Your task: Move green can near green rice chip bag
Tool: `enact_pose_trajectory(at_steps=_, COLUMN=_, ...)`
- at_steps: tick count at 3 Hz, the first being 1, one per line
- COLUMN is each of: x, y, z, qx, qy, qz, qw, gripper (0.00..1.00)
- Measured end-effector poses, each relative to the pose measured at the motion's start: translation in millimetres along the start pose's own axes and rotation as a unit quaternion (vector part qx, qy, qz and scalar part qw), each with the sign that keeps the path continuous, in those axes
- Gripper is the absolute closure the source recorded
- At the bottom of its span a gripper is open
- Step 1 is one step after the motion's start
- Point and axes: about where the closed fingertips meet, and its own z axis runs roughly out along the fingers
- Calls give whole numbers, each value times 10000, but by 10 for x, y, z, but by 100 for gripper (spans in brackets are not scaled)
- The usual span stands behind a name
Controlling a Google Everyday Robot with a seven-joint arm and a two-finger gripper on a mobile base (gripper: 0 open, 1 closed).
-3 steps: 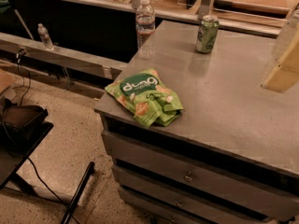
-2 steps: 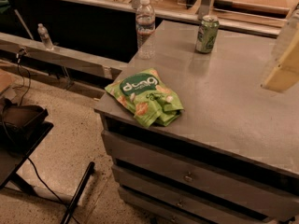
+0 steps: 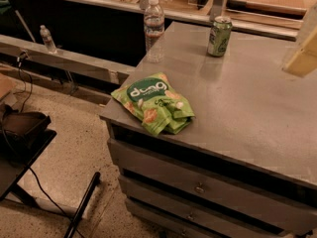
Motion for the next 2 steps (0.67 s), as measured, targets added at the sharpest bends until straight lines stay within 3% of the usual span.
enact_pose_trajectory(at_steps=1, x=380, y=-565, z=288, qx=397, qy=-96, qz=455, qw=9981, gripper=0)
enact_pose_trajectory(at_steps=2, x=790, y=-1075, z=848, qx=625, qy=-376, qz=1216, qw=9899, gripper=0)
